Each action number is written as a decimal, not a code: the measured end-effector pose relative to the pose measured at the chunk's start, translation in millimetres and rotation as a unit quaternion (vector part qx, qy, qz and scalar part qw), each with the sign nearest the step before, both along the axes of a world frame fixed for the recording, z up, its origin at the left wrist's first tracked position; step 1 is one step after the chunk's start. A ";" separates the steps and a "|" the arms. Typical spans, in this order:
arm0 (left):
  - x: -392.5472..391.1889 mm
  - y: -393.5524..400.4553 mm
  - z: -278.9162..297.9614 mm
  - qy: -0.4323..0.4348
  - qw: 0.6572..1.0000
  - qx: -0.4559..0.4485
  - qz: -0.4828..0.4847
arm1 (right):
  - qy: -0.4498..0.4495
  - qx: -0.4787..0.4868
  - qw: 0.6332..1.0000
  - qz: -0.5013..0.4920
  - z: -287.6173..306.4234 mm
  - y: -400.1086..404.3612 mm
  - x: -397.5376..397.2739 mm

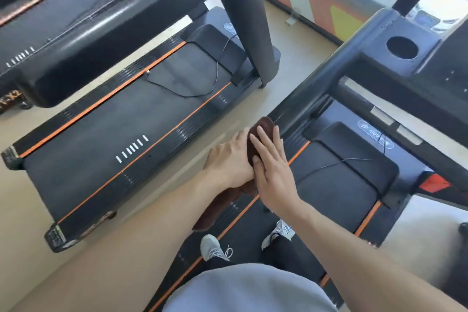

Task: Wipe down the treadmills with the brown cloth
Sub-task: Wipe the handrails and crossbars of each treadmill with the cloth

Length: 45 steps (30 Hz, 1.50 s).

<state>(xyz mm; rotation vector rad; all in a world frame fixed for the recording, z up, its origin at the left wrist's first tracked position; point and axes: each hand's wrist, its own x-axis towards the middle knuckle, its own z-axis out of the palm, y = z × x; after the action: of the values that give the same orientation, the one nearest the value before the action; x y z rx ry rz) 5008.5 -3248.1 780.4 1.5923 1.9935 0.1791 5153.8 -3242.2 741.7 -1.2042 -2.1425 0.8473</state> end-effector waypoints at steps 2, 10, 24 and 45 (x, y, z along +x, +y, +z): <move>-12.1 -21.0 0.4 -0.012 1.000 -0.004 0.005 | -0.011 0.032 0.999 0.023 0.3 -16.6 -8.4; -42.7 -100.5 -5.7 -0.068 0.993 0.056 0.074 | -0.039 0.120 0.986 0.110 -2.4 -58.5 -35.8; -20.8 -95.5 -16.5 0.113 0.988 0.107 -0.010 | 0.094 0.069 0.991 -0.068 -13.5 -79.1 9.3; 167.5 296.2 -1.4 0.148 0.982 0.110 -0.044 | 0.226 0.087 0.938 -0.246 59.1 212.2 164.1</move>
<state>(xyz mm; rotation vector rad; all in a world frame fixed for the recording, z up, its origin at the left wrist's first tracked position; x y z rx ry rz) 5176.0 -2951.9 779.0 1.9407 2.1817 0.1383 5317.9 -3030.1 800.8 -1.2333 -1.4277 0.6163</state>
